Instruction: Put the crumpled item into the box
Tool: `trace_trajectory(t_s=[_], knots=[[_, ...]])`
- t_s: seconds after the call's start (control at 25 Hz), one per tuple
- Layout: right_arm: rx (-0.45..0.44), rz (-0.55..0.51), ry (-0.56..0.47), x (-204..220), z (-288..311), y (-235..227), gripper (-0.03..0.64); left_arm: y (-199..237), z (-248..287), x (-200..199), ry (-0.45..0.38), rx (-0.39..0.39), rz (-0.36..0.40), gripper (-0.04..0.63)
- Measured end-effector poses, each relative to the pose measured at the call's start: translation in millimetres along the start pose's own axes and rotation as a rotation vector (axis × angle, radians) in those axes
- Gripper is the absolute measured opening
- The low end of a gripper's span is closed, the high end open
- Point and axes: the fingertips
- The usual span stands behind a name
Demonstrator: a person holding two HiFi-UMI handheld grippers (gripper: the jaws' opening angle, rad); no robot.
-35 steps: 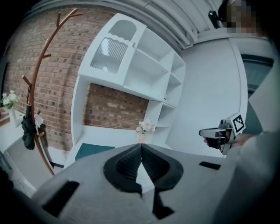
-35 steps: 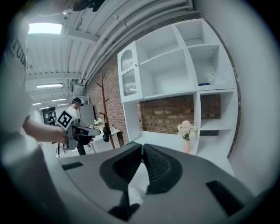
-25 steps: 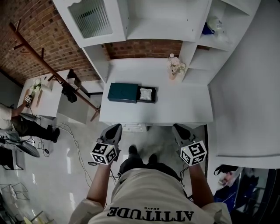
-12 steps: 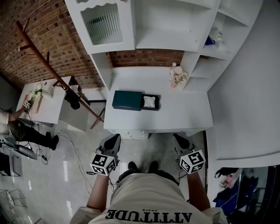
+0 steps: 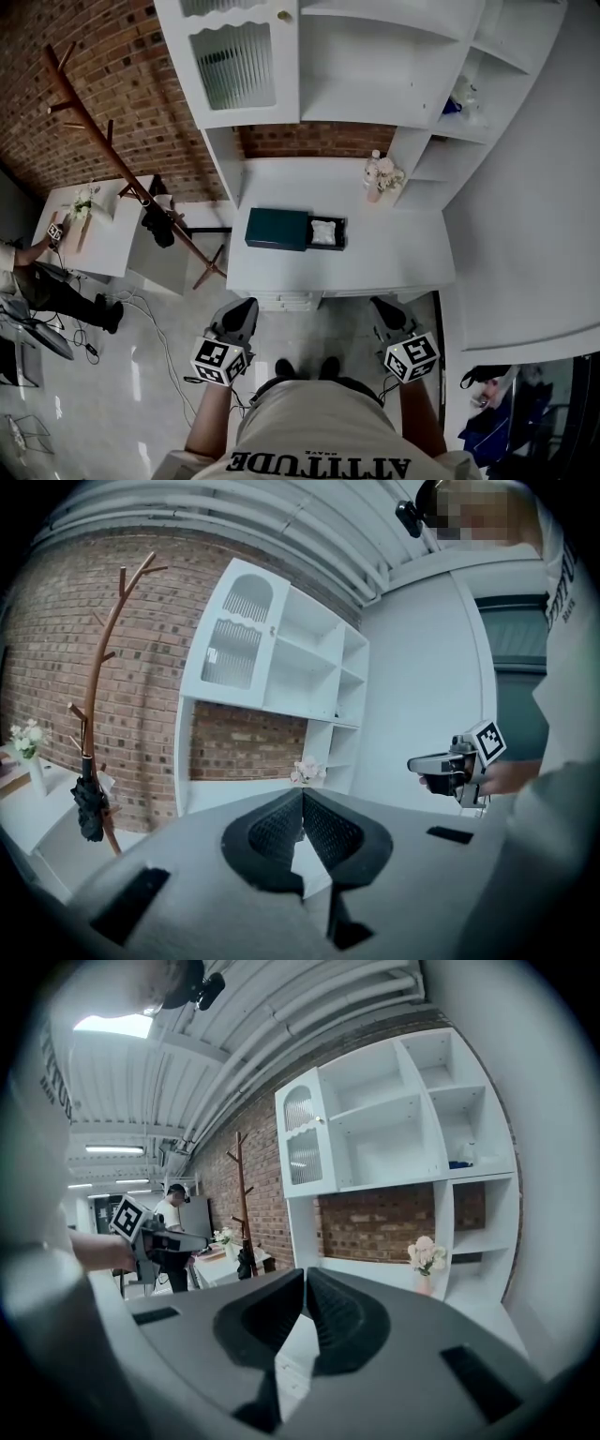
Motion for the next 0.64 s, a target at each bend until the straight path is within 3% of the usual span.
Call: trace_trajectory(t_s=[0.64], knots=[[0.022,-0.005,-0.013,-8.1,-2.6,1.4,0.035,1.1,4.5,-7.1,-0.018,0.033,0.003,0.026]])
Point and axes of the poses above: the fingertips, and each gripper's own axes: z forward along the fingers, y to its left, x out of its underside, and after that the axes turned 11 degrees about z, right-handed
